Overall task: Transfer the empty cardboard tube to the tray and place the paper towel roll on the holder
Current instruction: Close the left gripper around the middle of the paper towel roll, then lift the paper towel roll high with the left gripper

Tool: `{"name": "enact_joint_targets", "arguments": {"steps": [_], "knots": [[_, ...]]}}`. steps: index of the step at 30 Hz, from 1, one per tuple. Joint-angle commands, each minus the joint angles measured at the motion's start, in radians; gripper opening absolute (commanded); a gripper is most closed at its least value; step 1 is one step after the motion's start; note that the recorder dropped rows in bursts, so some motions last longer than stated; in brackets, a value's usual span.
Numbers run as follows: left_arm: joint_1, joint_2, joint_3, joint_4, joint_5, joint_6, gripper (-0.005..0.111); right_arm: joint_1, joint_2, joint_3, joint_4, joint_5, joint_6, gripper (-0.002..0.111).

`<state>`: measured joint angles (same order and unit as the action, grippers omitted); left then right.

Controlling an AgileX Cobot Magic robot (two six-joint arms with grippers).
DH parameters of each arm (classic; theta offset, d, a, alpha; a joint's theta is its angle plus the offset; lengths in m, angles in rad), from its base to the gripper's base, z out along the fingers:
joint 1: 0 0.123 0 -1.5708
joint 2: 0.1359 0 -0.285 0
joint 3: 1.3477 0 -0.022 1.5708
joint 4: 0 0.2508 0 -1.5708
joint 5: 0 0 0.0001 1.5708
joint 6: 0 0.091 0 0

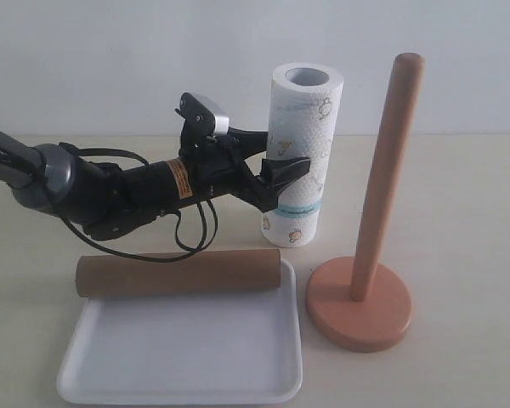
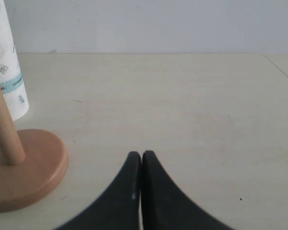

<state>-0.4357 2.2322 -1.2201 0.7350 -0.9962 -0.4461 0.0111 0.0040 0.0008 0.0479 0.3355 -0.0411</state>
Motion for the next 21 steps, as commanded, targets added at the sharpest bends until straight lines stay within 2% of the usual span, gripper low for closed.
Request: {"name": "enact_joint_targets", "arguments": {"steps": [1,7,11,21], "knots": [[-0.004,0.003,-0.005,-0.012,0.002,0.012,0.004,-0.002,-0.004,-0.001,-0.002,-0.009,-0.003,0.0],[-0.004,0.001,-0.005,0.009,-0.023,0.0,0.004,-0.002,-0.004,-0.001,-0.002,-0.009,-0.003,0.0],[-0.004,-0.015,-0.005,0.009,-0.107,-0.013,0.004,-0.002,-0.004,-0.001,-0.002,-0.009,-0.003,0.0],[-0.004,-0.115,-0.002,0.038,-0.091,-0.099,0.004,-0.002,-0.004,-0.001,-0.002,-0.009,-0.003,0.0]]}}
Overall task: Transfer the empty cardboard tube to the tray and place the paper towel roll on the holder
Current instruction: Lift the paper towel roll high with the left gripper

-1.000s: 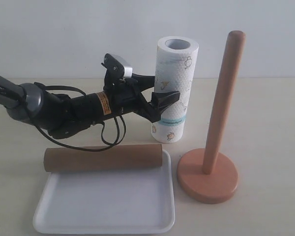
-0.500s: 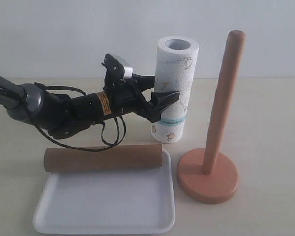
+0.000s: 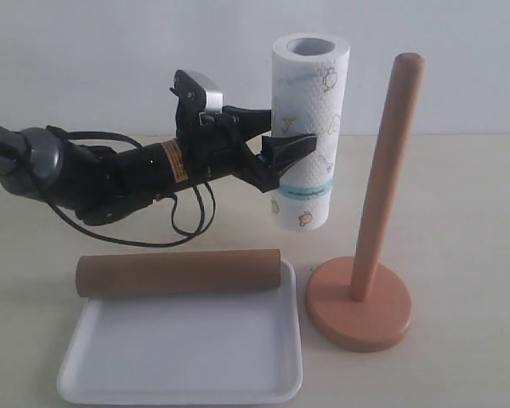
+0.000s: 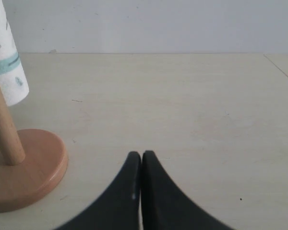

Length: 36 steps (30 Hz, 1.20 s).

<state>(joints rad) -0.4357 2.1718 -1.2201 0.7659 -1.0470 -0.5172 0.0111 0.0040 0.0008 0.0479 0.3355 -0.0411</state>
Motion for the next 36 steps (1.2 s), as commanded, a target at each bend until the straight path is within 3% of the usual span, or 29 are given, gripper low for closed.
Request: {"name": "enact_joint_targets", "arguments": {"steps": [1,9,14,36], "knots": [[-0.002,-0.068,0.002,0.007,-0.037,-0.028,0.004,-0.002,-0.004,-0.001,-0.002,-0.009,-0.003,0.0],[0.032,-0.229,0.051,0.025,0.035,-0.084,0.004,-0.002,-0.004,-0.001,-0.002,-0.009,-0.003,0.0],[0.066,-0.34,0.061,0.063,0.033,-0.22,0.004,-0.002,-0.004,-0.001,-0.002,-0.009,-0.003,0.0],[0.066,-0.666,0.061,0.194,0.023,-0.475,0.004,-0.002,-0.004,-0.001,-0.002,-0.009,-0.003,0.0]]}}
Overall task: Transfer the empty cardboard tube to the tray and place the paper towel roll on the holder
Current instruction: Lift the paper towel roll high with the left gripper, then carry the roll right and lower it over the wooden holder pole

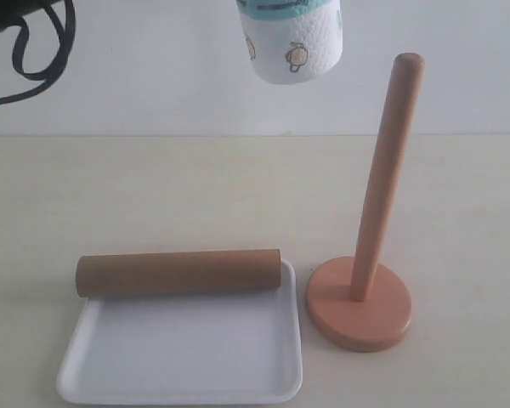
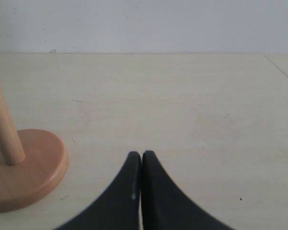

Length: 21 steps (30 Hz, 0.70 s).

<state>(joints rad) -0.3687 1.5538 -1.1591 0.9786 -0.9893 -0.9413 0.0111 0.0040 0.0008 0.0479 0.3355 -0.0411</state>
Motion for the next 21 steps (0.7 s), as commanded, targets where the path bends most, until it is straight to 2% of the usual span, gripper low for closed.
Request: {"name": "enact_joint_targets", "arguments": {"steps": [1,3,6,9,11,15,21], "knots": [[-0.001,-0.055,0.0,-0.019,-0.034,-0.056,0.004,-0.002,-0.004,-0.001,-0.002,-0.009,-0.003,0.0],[-0.005,-0.079,-0.002,-0.026,-0.036,-0.082,0.004,-0.002,-0.004,-0.001,-0.002,-0.009,-0.003,0.0],[-0.05,-0.083,-0.033,-0.025,-0.02,-0.09,0.004,-0.002,-0.004,-0.001,-0.002,-0.009,-0.003,0.0],[-0.122,-0.081,-0.082,-0.017,0.102,-0.067,0.004,-0.002,-0.004,-0.001,-0.002,-0.009,-0.003,0.0],[-0.149,-0.081,-0.106,-0.017,0.13,-0.052,0.004,-0.002,-0.004,-0.001,-0.002,-0.009,-0.003,0.0],[-0.192,-0.081,-0.118,-0.017,0.206,-0.043,0.004,-0.002,-0.004,-0.001,-0.006,-0.009,-0.003,0.0],[-0.241,-0.043,-0.134,-0.063,0.232,0.007,0.004,-0.002,-0.004,-0.001,-0.006,-0.008,-0.003,0.0]]}}
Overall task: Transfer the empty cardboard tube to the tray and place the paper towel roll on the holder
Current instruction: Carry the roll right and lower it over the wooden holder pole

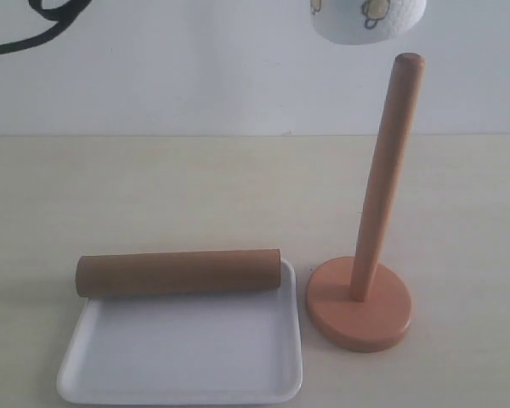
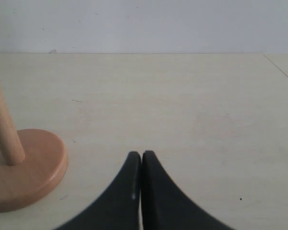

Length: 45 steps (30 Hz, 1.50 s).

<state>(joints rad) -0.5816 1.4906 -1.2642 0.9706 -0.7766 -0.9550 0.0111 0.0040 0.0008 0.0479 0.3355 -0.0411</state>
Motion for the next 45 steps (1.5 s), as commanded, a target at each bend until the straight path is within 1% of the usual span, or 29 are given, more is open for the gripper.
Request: {"name": "enact_joint_targets", "arguments": {"steps": [1,7,11,14,21,23,24,27,32,37,45], "knots": [[-0.033,0.033,-0.036,-0.055,0.029,0.018,0.004,-0.002,-0.004,-0.001,-0.006,-0.008,-0.003,0.0],[-0.079,0.102,-0.073,-0.038,0.023,0.033,0.004,-0.002,-0.004,-0.001,-0.006,-0.008,-0.003,0.0],[-0.082,0.143,-0.076,-0.004,0.027,0.029,0.004,-0.002,-0.004,-0.001,-0.006,-0.008,-0.003,0.0],[-0.082,0.163,-0.076,0.04,0.077,0.011,0.004,-0.002,-0.004,-0.001,-0.006,-0.008,-0.003,0.0],[-0.082,0.243,-0.072,0.049,0.058,0.029,0.004,-0.002,-0.004,-0.001,-0.006,-0.008,-0.003,0.0],[-0.082,0.259,-0.06,0.035,0.032,0.075,0.004,-0.002,-0.004,-0.001,-0.006,-0.008,-0.003,0.0],[-0.079,0.27,-0.042,0.007,0.006,0.103,0.004,-0.002,-0.004,-0.001,-0.006,-0.008,-0.003,0.0],[-0.079,0.297,-0.005,-0.059,-0.008,0.157,0.004,-0.002,-0.004,-0.001,-0.006,-0.008,-0.003,0.0],[-0.079,0.355,0.02,-0.062,-0.024,0.185,0.004,-0.002,-0.004,-0.001,-0.006,-0.01,-0.003,0.0],[-0.079,0.421,0.034,-0.102,-0.113,0.238,0.004,-0.002,-0.004,-0.001,-0.006,-0.01,-0.001,0.0],[-0.079,0.501,0.044,-0.126,-0.124,0.292,0.004,-0.002,-0.004,-0.001,-0.006,-0.01,-0.001,0.0]]}}
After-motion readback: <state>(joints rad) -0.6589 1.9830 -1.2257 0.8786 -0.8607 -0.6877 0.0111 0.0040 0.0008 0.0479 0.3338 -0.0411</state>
